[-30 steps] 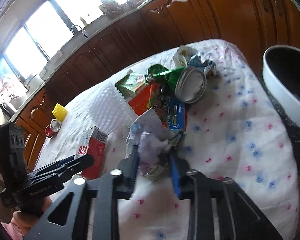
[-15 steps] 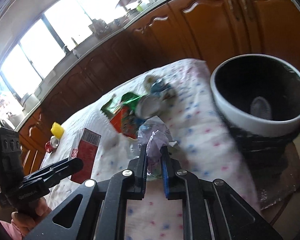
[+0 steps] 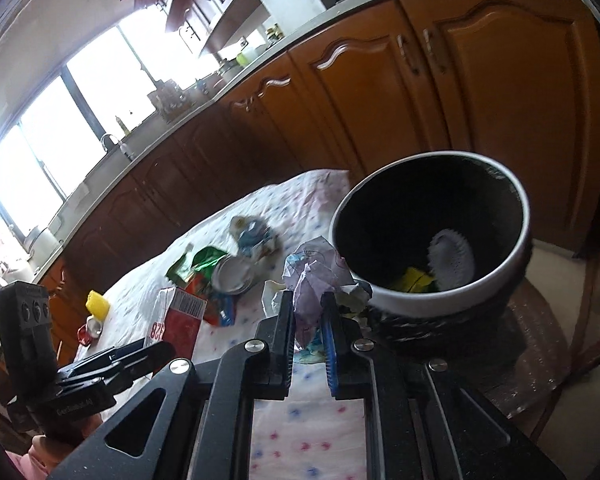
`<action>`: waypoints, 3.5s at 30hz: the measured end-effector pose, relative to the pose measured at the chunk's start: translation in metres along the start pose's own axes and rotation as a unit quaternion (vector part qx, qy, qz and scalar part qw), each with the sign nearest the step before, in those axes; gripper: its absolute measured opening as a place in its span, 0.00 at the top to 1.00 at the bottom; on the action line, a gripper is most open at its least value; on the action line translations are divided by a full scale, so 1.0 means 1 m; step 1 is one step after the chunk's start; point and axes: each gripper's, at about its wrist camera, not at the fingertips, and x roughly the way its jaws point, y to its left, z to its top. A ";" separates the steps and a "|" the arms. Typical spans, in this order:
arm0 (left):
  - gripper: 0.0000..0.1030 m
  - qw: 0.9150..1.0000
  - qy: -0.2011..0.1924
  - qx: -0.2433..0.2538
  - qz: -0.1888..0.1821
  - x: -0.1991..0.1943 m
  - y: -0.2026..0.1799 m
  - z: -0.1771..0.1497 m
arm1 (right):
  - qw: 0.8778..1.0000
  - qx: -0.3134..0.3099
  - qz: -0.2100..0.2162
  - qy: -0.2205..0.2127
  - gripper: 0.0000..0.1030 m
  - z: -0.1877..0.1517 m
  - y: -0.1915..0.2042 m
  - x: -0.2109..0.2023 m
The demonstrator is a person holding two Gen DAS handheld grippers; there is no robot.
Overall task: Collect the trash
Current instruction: 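Carry both items to the bin and open both tools to drop them, then move both tools back over the trash on the table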
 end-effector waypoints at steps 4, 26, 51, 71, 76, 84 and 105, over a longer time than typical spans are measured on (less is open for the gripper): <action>0.55 1.000 0.004 0.013 -0.010 0.009 -0.015 0.005 | 1.000 0.007 -0.007 -0.009 0.88 0.007 -0.010 -0.006; 0.55 0.996 0.017 0.077 -0.040 0.057 -0.075 0.056 | 0.998 0.026 -0.051 -0.032 0.88 0.040 -0.059 -0.008; 0.54 0.991 0.078 0.100 -0.042 0.144 -0.119 0.100 | 0.995 0.029 -0.094 -0.007 0.63 0.067 -0.093 0.024; 0.34 0.998 0.049 0.022 -0.043 0.088 -0.071 0.058 | 0.998 0.041 -0.037 -0.025 0.31 0.036 -0.050 0.005; 0.34 0.999 0.035 0.000 -0.030 0.063 -0.044 0.039 | 0.999 0.033 -0.015 -0.014 0.30 0.023 -0.029 0.010; 0.34 0.998 0.020 -0.053 -0.012 0.029 0.002 0.017 | 1.000 0.014 0.006 0.009 0.29 0.007 0.000 0.023; 0.34 0.989 -0.014 -0.141 0.038 -0.024 0.093 -0.014 | 0.989 -0.129 0.038 0.064 0.29 -0.015 0.088 0.067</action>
